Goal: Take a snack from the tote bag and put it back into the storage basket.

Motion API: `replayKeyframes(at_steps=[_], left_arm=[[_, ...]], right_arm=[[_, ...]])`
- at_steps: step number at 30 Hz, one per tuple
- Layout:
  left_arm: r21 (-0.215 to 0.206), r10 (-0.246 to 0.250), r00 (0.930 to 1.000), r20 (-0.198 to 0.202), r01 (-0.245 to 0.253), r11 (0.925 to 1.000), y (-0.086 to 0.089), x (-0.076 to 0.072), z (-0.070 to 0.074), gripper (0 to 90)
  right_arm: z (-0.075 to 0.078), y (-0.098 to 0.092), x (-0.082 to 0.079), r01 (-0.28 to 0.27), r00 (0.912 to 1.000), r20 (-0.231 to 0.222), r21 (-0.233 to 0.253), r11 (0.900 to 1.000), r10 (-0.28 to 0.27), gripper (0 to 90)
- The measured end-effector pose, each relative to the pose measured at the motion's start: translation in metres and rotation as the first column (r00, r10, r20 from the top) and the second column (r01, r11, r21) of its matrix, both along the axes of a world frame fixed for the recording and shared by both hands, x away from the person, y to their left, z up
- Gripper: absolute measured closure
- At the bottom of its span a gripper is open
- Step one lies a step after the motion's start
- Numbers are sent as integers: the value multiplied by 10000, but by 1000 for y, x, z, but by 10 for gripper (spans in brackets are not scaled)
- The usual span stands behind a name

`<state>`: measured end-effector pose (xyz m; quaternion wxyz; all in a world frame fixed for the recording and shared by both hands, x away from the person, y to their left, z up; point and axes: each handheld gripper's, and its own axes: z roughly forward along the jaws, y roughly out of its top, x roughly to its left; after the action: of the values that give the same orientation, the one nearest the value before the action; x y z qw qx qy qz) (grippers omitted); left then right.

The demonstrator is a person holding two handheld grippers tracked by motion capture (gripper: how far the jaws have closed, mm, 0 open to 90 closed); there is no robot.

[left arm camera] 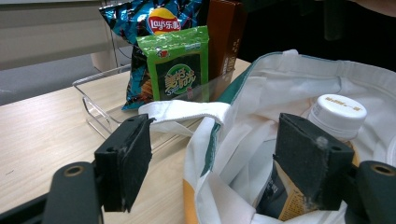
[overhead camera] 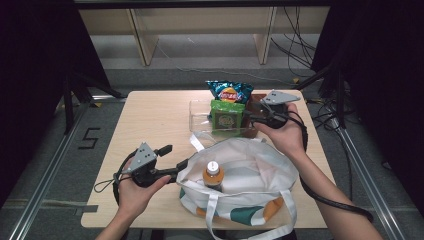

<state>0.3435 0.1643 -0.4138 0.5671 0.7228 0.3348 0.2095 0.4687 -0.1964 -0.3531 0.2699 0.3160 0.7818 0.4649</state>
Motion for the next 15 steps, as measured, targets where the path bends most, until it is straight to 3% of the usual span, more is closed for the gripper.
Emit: replayKeyframes(at_steps=[3,4,8,14,15], left_arm=[[-44,11,10000,18,-11,10000,0,1,2,262],[-57,8,10000,13,-8,10000,-1,1,2,261],[-130,-104,9999,66,105,9999,-3,3,3,259],[-124,-119,9999,85,121,9999,-5,3,5,258],[-138,-126,9999,77,127,9998,-6,2,5,259]], right_arm=[[-1,-12,-7,102,9998,-177,256,9996,-97,512],[-1,-16,-8,105,9999,-87,69,9999,-104,507],[-4,-29,-18,526,9973,-525,331,9981,-509,487],[-9,-53,-27,801,9962,-380,353,9962,-788,466],[-10,-54,-30,999,9941,-490,566,9934,-972,460]])
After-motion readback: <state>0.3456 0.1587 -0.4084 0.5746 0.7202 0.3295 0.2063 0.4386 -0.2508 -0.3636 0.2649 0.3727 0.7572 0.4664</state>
